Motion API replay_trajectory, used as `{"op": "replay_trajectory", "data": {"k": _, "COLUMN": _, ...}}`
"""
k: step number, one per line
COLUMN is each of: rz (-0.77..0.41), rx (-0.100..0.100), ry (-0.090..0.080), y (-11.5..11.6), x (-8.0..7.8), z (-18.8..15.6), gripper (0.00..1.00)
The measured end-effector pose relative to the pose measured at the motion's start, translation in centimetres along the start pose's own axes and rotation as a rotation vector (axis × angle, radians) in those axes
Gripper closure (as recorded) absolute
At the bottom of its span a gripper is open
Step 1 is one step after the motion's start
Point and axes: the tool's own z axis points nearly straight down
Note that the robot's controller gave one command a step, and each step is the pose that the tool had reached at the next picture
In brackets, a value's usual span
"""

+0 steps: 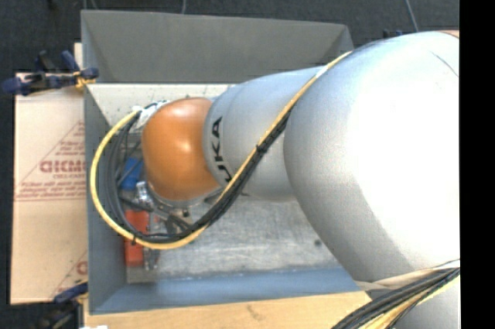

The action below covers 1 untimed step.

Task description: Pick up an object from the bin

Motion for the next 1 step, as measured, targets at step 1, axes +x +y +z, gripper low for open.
{"op": "replay_trajectory", "data": {"k": 1, "rz": -0.020, "rx": 0.001, "ry": -0.011, "y": -1.77, "x": -0.91, "z": -12.97, "gripper": 1.00}}
